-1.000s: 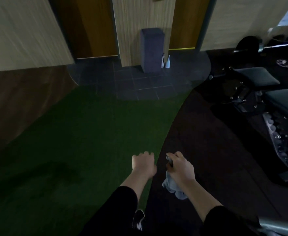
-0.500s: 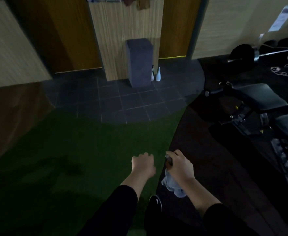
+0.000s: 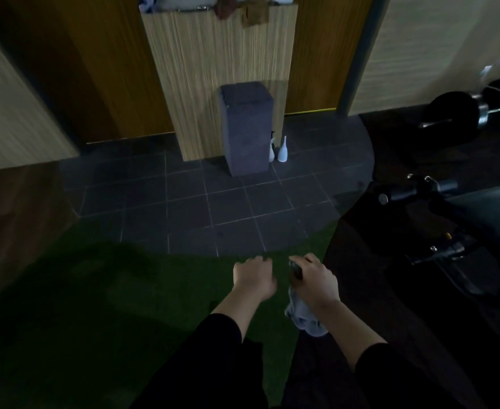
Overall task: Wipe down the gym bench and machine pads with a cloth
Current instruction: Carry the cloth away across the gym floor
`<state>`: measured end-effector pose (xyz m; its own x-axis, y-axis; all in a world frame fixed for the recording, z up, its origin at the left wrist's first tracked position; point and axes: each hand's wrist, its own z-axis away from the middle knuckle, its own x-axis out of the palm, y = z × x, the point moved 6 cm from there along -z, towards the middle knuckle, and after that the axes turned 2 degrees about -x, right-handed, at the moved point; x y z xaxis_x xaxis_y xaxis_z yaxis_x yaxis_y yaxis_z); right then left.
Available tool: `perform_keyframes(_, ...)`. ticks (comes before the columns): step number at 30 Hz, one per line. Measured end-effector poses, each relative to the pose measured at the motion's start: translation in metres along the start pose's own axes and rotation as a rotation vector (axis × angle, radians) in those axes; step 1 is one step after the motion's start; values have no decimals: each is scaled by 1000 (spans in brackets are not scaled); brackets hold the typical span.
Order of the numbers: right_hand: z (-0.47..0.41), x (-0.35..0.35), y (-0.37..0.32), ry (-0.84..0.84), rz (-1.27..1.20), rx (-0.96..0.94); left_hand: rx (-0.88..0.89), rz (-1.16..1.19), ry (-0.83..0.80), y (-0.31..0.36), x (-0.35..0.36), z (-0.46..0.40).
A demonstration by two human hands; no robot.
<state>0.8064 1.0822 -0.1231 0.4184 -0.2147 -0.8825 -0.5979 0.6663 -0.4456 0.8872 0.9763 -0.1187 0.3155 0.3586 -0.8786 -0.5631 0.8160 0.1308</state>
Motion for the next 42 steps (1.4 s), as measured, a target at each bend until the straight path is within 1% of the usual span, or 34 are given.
perform_keyframes(6,-172,-8,-12,42,-54,25,49,-42,7,-49,-83,-151)
perform_keyframes(11,-301,-27,-27,46,-98,11,56,-48,13,-85,-153,-259)
perform_keyframes(15,-393,-41,-25,39,-116,40,78,-44,-8,-95,-195,-338)
perform_keyframes(17,-442,-46,-22,37,-111,23,86,-32,-10,-95,-212,-384)
perform_keyframes(22,-580,-63,-8,-21,-97,-34,96,8,51,-95,-261,-513)
perform_keyframes(27,-699,-91,-3,-120,-135,-65,100,102,41,-93,-318,-620)
perform_keyframes(30,-771,-111,-3,-155,-175,-78,111,170,122,-96,-358,-678)
perform_keyframes(32,-811,-117,-3,-193,-168,-96,107,235,143,-100,-376,-712)
perform_keyframes(37,-914,-133,-11,-233,-204,-136,44,355,122,-129,-419,-812)
perform_keyframes(40,-983,-137,-18,-261,-229,-158,80,425,102,-151,-444,-873)
perform_keyframes(42,-1034,-141,-24,-276,-223,-182,120,530,111,-169,-469,-913)
